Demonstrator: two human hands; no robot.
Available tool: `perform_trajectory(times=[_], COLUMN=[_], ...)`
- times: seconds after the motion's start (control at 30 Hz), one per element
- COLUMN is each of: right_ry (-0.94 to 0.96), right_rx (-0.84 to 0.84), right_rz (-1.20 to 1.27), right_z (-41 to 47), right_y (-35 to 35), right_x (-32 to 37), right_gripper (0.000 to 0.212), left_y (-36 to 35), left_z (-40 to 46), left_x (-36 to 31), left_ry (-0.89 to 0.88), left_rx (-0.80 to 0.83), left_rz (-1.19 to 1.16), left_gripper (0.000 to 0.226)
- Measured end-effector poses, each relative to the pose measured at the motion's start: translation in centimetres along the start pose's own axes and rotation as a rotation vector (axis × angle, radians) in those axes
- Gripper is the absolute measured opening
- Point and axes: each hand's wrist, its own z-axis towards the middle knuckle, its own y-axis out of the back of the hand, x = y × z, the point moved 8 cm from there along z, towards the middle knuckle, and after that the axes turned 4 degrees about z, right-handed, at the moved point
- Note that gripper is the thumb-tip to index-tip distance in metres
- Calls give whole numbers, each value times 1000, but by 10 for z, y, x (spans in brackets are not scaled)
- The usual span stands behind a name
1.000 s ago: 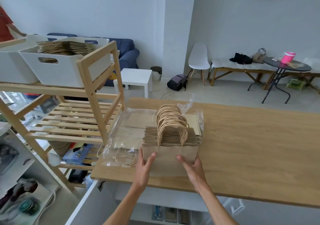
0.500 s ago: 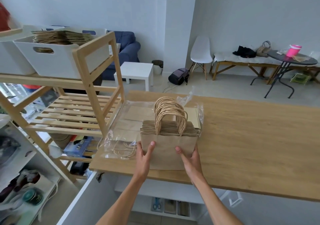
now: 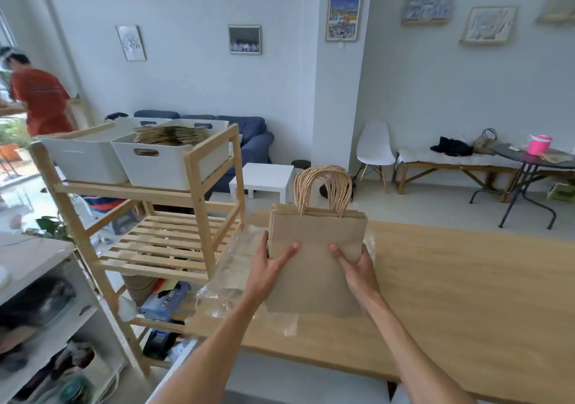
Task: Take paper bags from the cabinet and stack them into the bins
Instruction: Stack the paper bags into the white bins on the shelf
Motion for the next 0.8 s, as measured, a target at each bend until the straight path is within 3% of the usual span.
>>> perform_trajectory(times=[0.17, 0.33, 0.4, 0.6, 0.73, 0.8], right_ry=[47, -69, -112, -75, 14, 71], right_rx=[98, 411, 523, 675, 772, 776], right_rz=[80, 258, 275, 207, 157, 143], right_z=[1, 7, 6, 20, 27, 34], right_y=[-29, -84, -111, -196, -257, -289], right_x=[56, 101, 120, 173, 205, 221], right_gripper=[72, 46, 38, 45, 63, 68], left_y=[34, 88, 110, 188, 247, 277], left_z=[13, 31, 37, 55, 71, 80], left_x=[-48, -78, -89, -119, -134, -143], left_ry=[-30, -9, -25, -76, -100, -138], left_rx=[-70, -100, -123, -230, -290, -314], left_rz=[-8, -11, -12, -80, -108, -91], left_gripper=[39, 65, 61, 37, 56, 55])
